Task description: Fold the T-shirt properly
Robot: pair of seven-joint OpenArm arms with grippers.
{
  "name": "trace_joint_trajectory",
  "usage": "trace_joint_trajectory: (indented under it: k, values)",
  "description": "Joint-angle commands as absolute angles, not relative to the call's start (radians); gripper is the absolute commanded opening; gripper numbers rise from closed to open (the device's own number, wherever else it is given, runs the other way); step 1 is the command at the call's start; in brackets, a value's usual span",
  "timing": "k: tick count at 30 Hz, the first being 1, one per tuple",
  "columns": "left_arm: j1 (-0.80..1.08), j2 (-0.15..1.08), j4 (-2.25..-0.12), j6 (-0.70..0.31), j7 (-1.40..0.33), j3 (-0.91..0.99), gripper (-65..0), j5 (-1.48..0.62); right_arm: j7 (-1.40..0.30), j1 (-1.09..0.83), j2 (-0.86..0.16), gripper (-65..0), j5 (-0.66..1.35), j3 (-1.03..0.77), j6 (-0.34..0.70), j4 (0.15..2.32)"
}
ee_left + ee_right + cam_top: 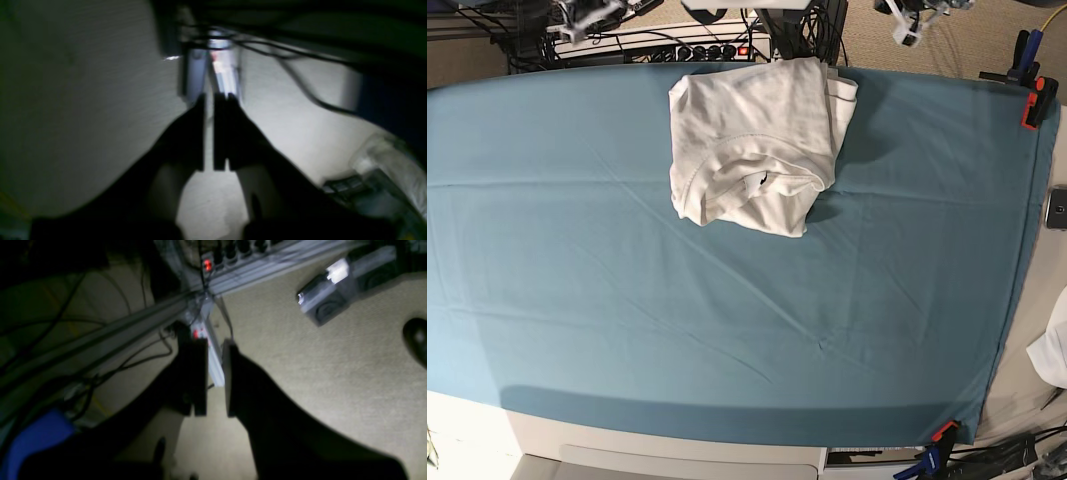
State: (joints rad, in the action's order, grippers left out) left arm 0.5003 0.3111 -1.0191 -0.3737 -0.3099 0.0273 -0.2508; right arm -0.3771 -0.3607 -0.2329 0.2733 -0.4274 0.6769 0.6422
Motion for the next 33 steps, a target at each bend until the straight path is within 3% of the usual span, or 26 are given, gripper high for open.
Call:
trace_joint_trajectory:
  k: [1, 7, 10, 20, 24, 33]
  values:
    - [0.488, 0.311, -0.987, -0.341, -0.296, 0.017, -62.6, -0.243, -0.345, -0.34, -0.247, -56.0, 0.246, -0.412, 0.657, 0.614]
    - [0.363, 0.247, -0.75, -0.109, -0.249, -0.037, -62.7, -0.235, -0.222, -0.201, -0.241, -56.0, 0.112, -0.273, 0.484, 0.438]
    - [0.325, 0.207, -0.663, -0.057, -0.167, -0.059, -62.7, -0.234, -0.193, -0.173, -0.233, -56.0, 0.108, -0.214, 0.395, 0.406]
    - [0.294, 0.107, -0.599, 0.027, -0.106, -0.151, -62.6, -0.157, -0.217, -0.168, -0.199, -56.1, 0.115, -0.156, 0.287, 0.405]
    - [0.294, 0.089, -0.601, 0.026, -0.096, -0.154, -62.6, -0.157, -0.237, -0.168, -0.2, -61.8, 0.115, -0.156, 0.252, 0.405]
    - [0.294, 0.078, -0.601, 0.026, -0.096, -0.154, -62.6, -0.16, -0.258, -0.163, -0.199, -65.0, 0.115, -0.156, 0.25, 0.405]
